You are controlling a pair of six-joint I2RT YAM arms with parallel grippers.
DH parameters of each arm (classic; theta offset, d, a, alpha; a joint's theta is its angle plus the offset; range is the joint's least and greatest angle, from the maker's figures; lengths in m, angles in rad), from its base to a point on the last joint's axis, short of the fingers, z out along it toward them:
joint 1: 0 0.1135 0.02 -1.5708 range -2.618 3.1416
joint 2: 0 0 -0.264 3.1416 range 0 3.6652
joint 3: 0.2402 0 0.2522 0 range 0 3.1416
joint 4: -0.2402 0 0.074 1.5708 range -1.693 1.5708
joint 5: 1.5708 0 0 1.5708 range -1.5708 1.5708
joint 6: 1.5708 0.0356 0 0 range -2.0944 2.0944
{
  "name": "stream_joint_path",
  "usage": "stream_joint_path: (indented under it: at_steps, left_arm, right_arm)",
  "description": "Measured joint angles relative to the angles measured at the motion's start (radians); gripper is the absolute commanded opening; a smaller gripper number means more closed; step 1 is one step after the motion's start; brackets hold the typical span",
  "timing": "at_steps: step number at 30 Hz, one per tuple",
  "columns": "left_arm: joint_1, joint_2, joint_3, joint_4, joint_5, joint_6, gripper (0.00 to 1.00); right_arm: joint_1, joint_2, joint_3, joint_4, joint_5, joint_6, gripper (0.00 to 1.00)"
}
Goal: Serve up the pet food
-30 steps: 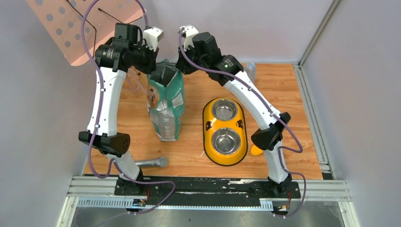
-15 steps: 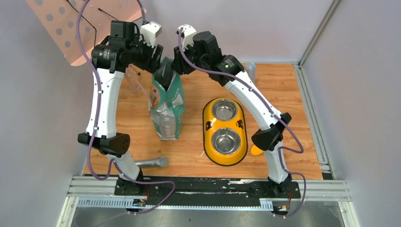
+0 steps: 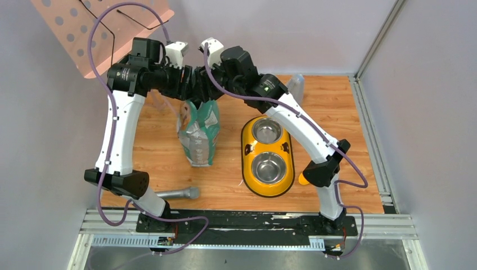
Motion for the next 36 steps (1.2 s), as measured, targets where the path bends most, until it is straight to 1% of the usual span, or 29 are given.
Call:
stream_joint_path:
  at_steps: [1, 2, 4, 5, 6, 7, 8, 10, 13, 18, 21, 23, 25, 32, 36]
  left_arm:
    - [0.0, 0.0, -0.004, -0.002, 0.004, -0.005, 0.54]
    - [0.0, 0.0, -0.005, -0.003, 0.009, -0.01, 0.51]
    - [0.0, 0.0, -0.005, -0.004, 0.022, -0.015, 0.35]
    - [0.0, 0.0, -0.005, -0.004, 0.024, -0.018, 0.31]
    - [0.0, 0.0, -0.005, -0.004, 0.024, -0.019, 0.21]
    - [0.0, 0.0, -0.005, -0.006, 0.029, -0.019, 0.16]
    - [0.0, 0.0, -0.005, -0.009, 0.032, -0.023, 0.05]
    - [0.0, -0.001, -0.003, -0.013, 0.038, -0.026, 0.0]
    - [0.0, 0.002, 0.019, -0.033, 0.027, -0.023, 0.0]
    - [0.001, 0.014, 0.091, -0.1, -0.039, -0.005, 0.0]
    - [0.003, 0.017, 0.1, -0.108, -0.028, 0.0, 0.0]
    - [0.004, 0.017, 0.1, -0.107, -0.011, 0.0, 0.0]
    - [0.004, 0.017, 0.1, -0.107, 0.006, -0.001, 0.0]
    - [0.004, 0.019, 0.1, -0.1, 0.039, -0.001, 0.0]
    - [0.004, 0.019, 0.099, -0.098, 0.037, -0.002, 0.0]
  right_arm:
    - [0.009, 0.0, -0.012, -0.003, 0.016, 0.003, 0.41]
    - [0.016, 0.0, -0.024, -0.005, 0.032, 0.003, 0.4]
    - [0.028, 0.0, -0.047, -0.008, 0.068, 0.005, 0.39]
    - [0.033, 0.0, -0.053, -0.013, 0.09, 0.006, 0.4]
    - [0.035, 0.0, -0.056, -0.017, 0.112, 0.006, 0.4]
    - [0.039, 0.0, -0.056, -0.019, 0.134, 0.006, 0.4]
    - [0.042, -0.002, -0.056, -0.02, 0.155, 0.006, 0.41]
    - [0.044, -0.01, -0.055, -0.02, 0.183, 0.005, 0.41]
    - [0.045, -0.029, -0.055, -0.02, 0.217, -0.009, 0.4]
    - [0.043, -0.06, -0.055, -0.02, 0.245, -0.043, 0.42]
    - [0.042, -0.061, -0.038, -0.02, 0.248, -0.052, 0.47]
    - [0.042, -0.061, -0.022, -0.019, 0.253, -0.059, 0.55]
    - [0.042, -0.06, -0.006, -0.012, 0.256, -0.061, 0.61]
    - [0.039, -0.044, 0.006, 0.015, 0.299, -0.085, 0.62]
    - [0.013, -0.038, -0.036, 0.015, 0.292, -0.087, 0.64]
